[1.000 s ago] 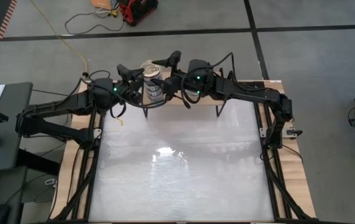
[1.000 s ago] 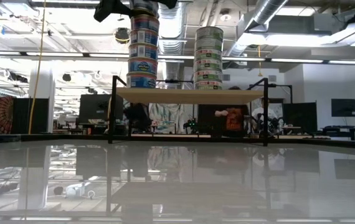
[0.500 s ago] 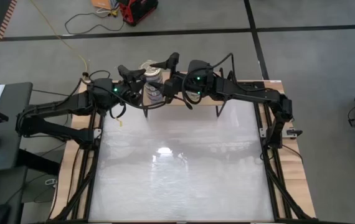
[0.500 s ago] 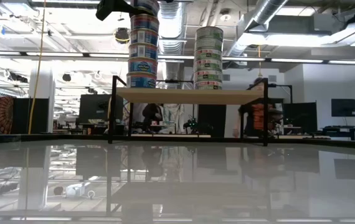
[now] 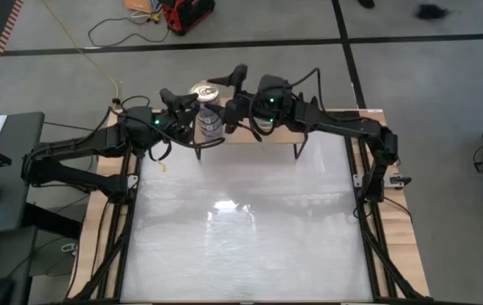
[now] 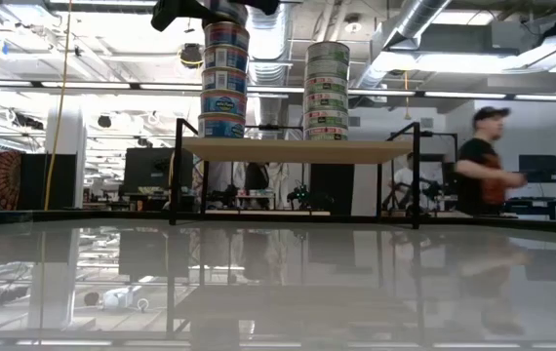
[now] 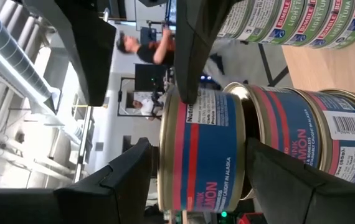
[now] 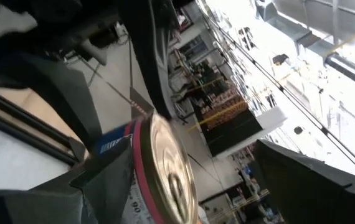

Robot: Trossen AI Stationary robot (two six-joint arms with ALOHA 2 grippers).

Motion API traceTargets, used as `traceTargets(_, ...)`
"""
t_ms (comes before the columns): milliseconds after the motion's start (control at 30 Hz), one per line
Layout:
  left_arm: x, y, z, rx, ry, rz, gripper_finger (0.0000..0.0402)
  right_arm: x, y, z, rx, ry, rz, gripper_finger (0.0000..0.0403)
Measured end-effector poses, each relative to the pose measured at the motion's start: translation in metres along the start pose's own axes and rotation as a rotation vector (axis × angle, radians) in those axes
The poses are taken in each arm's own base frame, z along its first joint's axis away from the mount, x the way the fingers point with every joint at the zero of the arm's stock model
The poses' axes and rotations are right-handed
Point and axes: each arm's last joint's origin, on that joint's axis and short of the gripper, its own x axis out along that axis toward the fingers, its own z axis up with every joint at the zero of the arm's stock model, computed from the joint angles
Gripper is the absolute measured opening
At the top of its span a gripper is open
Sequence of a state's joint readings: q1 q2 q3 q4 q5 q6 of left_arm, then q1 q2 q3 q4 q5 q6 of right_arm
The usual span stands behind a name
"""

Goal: Stack canned seafood by type on shelf
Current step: Stack the blue tuna can on top of the other blue tuna can on the shelf

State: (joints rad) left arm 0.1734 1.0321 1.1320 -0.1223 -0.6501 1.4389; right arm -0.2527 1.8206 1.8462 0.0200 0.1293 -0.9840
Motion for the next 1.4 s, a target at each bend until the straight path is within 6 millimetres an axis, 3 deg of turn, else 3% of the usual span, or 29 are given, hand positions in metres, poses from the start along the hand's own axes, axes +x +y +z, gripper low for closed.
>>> traceTargets(1400, -0.003, -0.002, 0.007, -0.09, -0.084, -0.029, 0.0241, -0.005, 0.016, 0.02, -0.031, 0.032, 0.017, 0.0363)
